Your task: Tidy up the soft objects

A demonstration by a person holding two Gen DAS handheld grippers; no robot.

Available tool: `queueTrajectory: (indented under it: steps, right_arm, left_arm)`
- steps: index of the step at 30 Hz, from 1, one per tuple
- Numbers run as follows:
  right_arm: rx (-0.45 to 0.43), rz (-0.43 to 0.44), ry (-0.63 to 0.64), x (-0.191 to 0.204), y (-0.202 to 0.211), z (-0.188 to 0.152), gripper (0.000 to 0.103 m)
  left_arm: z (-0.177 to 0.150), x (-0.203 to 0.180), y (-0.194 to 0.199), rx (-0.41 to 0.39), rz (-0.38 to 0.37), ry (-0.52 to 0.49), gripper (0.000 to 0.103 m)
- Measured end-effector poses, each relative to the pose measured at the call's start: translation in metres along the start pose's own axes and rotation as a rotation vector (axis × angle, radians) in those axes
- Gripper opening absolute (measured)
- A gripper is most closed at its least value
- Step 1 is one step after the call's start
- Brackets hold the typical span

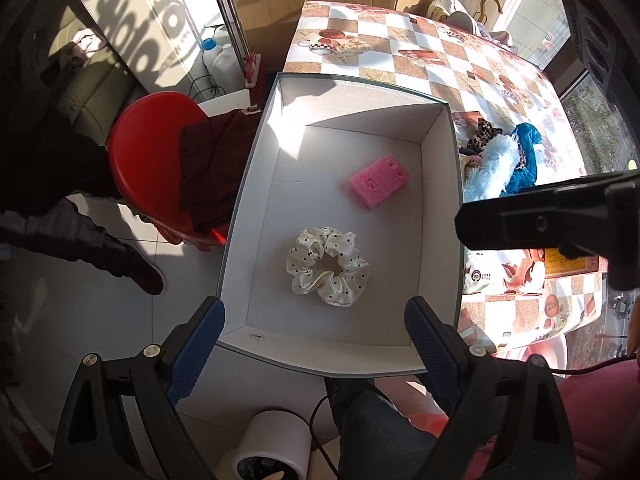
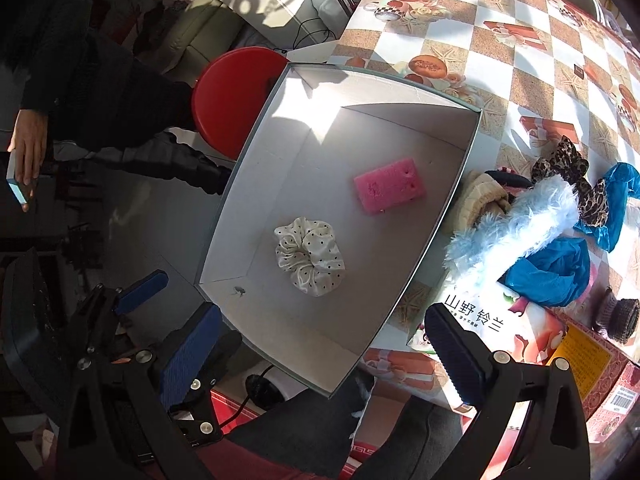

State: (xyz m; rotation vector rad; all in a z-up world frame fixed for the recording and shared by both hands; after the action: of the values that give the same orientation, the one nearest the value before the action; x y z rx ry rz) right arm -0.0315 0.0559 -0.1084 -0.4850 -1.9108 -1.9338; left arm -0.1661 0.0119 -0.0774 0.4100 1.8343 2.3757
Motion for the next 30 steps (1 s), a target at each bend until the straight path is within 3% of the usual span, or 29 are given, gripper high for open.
queueTrajectory:
  steps: [8, 17, 21, 25, 30]
  right_arm:
    - [0.032, -0.004, 0.019, 0.005, -0.007, -0.005, 0.102]
    - [0.022, -0.002, 0.001, 0.002, -0.005, -0.009, 0.102]
    - [0.015, -0.015, -0.013, -0.001, -0.005, -0.013, 0.102]
    - [0.045, -0.016, -0.033, -0.002, -0.010, -0.016, 0.102]
    - [0.035, -0.011, 0.045, 0.024, -0.010, -0.006, 0.102]
  left_arm:
    - [-0.005, 0.004, -0.001, 0.009, -0.004, 0.030, 0.093]
    - [-0.006, 0.000, 0.001, -0.001, -0.008, -0.003, 0.093]
    - [-0.017, -0.004, -0.004, 0.031, -0.019, -0.020, 0.093]
    - [-0.029, -0.001, 0.007, 0.000, 0.026, -0.041, 0.093]
    - [-0.044, 0.020, 0.023, -0.028, 0.063, 0.041, 0.093]
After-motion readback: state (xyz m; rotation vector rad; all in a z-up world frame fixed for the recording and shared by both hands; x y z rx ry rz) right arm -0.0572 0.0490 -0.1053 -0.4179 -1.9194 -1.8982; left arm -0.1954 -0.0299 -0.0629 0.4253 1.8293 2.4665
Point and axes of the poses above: each gripper's, at about its wrist camera, not at the fingertips, and y roughly against the way its jaws point, x to its left, z to its top, the point moved 6 cm from there along -y, roughly the way its jaws point, and after that the axes turned 10 degrees about z, right-handed, at the moved point
